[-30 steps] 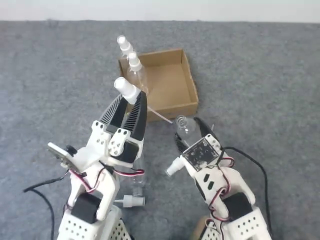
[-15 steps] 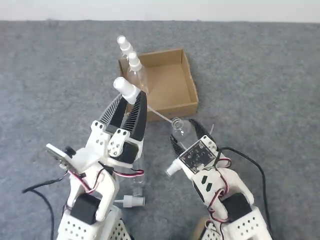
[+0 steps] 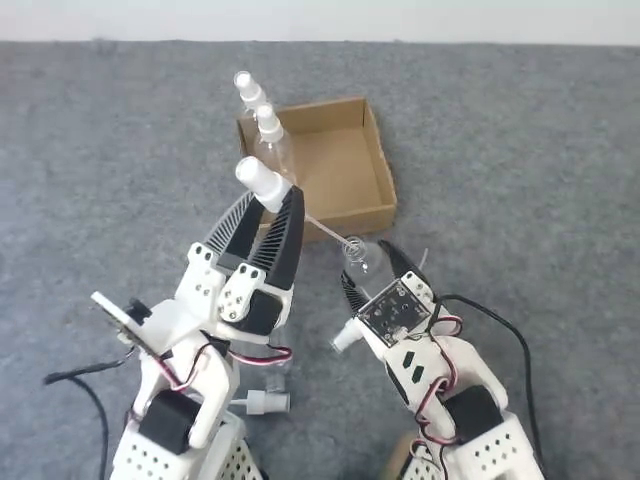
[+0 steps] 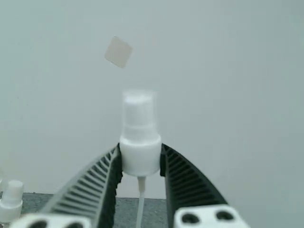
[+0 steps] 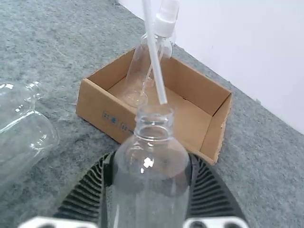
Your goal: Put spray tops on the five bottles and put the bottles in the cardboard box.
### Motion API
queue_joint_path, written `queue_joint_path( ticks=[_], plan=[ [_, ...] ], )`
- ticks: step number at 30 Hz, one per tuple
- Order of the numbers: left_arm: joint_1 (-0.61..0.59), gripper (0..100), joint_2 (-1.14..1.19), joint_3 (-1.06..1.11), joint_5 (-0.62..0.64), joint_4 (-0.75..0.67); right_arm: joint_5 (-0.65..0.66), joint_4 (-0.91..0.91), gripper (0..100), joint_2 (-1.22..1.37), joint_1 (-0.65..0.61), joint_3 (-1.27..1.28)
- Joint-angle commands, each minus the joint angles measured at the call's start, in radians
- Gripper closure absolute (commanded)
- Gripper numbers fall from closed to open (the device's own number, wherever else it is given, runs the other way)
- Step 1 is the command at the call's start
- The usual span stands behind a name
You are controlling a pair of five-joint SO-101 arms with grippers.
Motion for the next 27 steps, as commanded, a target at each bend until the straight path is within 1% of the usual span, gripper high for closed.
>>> queue_joint_path(
  ticks=[1, 14, 18, 25, 27],
  plan=[
    [0.002, 99, -0.014, -0.008, -0.018, -0.008, 0.011, 0.004, 98.3, -0.018, -0.007, 0.018],
    [0.0, 99, -0.015, 0.035, -0.021, -0.009, 0.011, 0.004, 98.3, -0.019, -0.007, 0.018],
    [0.0, 99, -0.015, 0.039, -0.075, -0.009, 0.011, 0.004, 98.3, -0.019, -0.007, 0.018],
    [0.0, 99, -0.015, 0.038, -0.078, -0.011, 0.011, 0.004, 98.3, -0.019, -0.007, 0.018],
    [0.0, 99, -0.015, 0.035, -0.078, -0.034, 0.011, 0.004, 98.3, -0.019, -0.007, 0.018]
  ],
)
